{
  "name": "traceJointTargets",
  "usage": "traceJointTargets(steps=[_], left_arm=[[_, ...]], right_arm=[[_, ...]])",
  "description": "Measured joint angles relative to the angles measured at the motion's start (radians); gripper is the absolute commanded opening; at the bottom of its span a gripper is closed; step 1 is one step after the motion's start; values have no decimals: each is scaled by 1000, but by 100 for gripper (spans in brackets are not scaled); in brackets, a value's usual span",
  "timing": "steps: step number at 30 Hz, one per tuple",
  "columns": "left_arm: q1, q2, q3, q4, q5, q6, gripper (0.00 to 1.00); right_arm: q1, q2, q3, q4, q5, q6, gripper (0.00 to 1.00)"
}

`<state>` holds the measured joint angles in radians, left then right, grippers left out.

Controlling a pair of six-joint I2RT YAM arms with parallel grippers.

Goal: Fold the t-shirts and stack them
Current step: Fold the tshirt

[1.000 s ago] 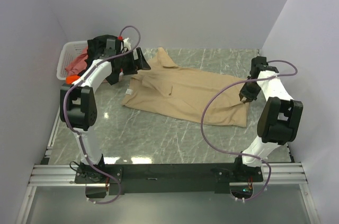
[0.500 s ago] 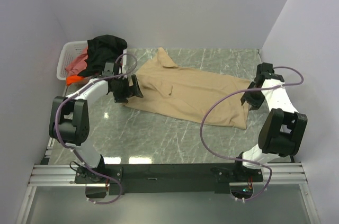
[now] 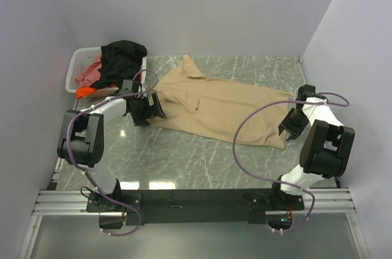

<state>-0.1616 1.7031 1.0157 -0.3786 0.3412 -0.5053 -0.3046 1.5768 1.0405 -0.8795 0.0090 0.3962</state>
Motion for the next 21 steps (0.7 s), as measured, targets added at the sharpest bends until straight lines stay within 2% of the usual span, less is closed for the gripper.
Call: traceJointTargets(steps=[15,18,20,21], left_arm=[[14,24,8,10,-2,-54,99],[21,24,8,9,-1,-57,99],[27,25,8,9,1,-58,99],[29,26,8,10,2,-59,99]], right_arm=[[-1,137,-13,13,6,3,40],[-1,147,-13,13,11,3,38],[-1,148,-13,13,14,3,33],[-1,148,-13,13,17,2,28]])
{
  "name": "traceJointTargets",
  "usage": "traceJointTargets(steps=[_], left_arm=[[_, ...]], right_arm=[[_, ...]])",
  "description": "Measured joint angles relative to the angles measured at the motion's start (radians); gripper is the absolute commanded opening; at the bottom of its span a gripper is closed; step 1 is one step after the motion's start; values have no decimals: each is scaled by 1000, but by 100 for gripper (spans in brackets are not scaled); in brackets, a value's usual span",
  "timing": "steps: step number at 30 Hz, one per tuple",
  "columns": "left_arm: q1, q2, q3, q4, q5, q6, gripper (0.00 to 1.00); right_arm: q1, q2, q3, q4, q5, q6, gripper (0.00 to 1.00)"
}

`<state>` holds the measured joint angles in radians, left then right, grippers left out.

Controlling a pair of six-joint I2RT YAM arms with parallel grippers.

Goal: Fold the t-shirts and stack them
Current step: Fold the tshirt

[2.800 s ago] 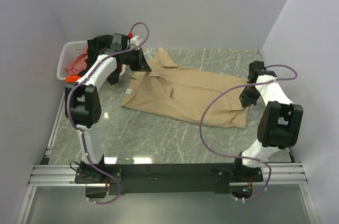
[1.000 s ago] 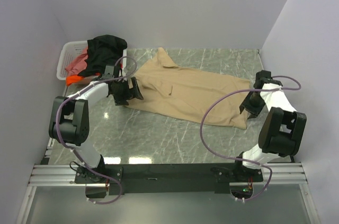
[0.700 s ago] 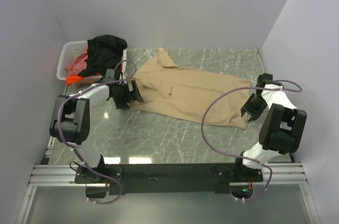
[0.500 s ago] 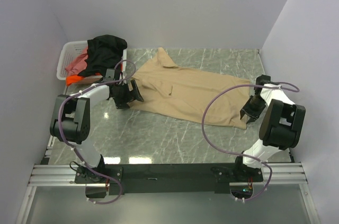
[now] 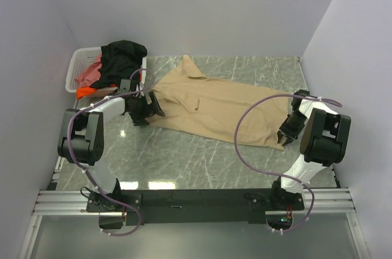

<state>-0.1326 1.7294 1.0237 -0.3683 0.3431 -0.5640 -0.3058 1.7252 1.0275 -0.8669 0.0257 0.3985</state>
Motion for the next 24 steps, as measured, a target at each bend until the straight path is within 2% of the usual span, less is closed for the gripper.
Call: traceJointTargets(steps=[2,6,7,17,20,23,24], left_arm=[[4,2,0,2,5,-3,99],[14,8,1,5,18,-8,99],[18,11,3,5,23,-10,99],[46,35,26,2,49,-25,99],[47,35,26,2,52,-26,99],[47,35,28,-2,51,-27,99],[47,35,31,-6,49,-27,99]], right_arm=[[0,2,0,0,3,0,21],[0,6,2,-5,11,2,0],[0,6,3,-9,17,0,0],[0,6,27,-50,150,-12,0],[0,5,39,-56,168,-18,7],[1,5,39,-63,169,-23,20],[2,5,40,-65,171,-24,27]])
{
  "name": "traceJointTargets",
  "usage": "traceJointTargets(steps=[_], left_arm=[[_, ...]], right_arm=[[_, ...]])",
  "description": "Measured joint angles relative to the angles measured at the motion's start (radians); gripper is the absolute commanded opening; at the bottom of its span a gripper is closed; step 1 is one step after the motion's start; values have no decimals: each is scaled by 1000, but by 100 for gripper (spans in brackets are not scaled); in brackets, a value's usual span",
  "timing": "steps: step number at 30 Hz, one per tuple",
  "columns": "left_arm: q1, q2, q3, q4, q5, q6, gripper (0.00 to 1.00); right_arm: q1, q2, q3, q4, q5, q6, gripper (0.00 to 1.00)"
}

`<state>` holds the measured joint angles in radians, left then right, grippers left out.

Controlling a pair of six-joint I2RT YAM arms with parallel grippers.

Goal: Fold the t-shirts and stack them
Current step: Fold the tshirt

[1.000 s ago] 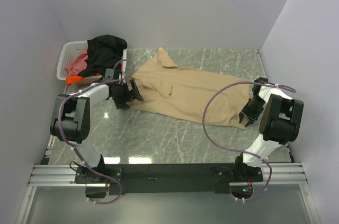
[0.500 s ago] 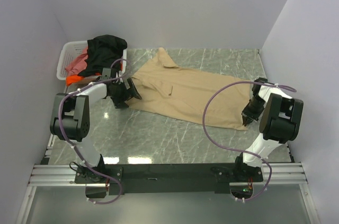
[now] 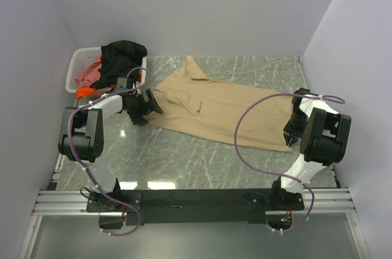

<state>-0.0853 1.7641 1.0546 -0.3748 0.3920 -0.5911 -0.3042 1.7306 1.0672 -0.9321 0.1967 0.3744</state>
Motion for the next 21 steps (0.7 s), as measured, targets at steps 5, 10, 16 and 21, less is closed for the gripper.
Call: traceJointTargets(steps=[5,10,16,21], left_arm=[[1,-7,40,-76,-76,12,99],[-13,-28,146,-163,-158,14,99],[-121,3,375,-207,-217,20,99],[-233,114,555,-221,-233,26,99]], right_arm=[[2,-19,19,-30,27,-11,39],[28,-78,106,-52,20,-14,40],[62,-118,191,-24,-94,-21,40],[62,-65,218,17,-169,-27,40]])
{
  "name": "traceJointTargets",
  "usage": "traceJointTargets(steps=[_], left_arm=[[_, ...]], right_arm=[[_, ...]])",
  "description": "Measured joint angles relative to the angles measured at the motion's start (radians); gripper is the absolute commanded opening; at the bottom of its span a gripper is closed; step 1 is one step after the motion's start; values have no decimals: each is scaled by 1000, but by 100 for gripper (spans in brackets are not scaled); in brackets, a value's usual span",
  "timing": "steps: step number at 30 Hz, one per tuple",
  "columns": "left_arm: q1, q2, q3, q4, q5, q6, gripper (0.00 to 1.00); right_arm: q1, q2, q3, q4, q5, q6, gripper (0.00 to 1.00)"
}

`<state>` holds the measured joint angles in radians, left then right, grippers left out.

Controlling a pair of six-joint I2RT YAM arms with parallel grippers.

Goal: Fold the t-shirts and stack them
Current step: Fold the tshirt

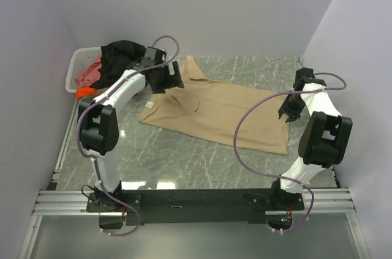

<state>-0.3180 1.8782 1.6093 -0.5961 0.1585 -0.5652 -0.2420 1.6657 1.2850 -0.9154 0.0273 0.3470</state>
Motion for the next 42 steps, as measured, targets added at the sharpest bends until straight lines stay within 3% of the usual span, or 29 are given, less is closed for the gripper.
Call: traceJointTargets(steps=[4,12,32,36,42], left_arm=[[-57,67,14,-9,2,-6,99],[-56,79,-127,1,2,-24,99],[-54,79,-211,36,2,-23,99],[-54,79,-221,36,2,-23,99],[-54,79,-235,48,3,-23,99]], right_arm=[[0,87,0,40,-32,-1,40],[0,185,13,68,-42,-1,40],[0,191,-26,89,17,3,38],[0,197,-36,101,16,4,30],[0,217,-37,111,18,13,6]])
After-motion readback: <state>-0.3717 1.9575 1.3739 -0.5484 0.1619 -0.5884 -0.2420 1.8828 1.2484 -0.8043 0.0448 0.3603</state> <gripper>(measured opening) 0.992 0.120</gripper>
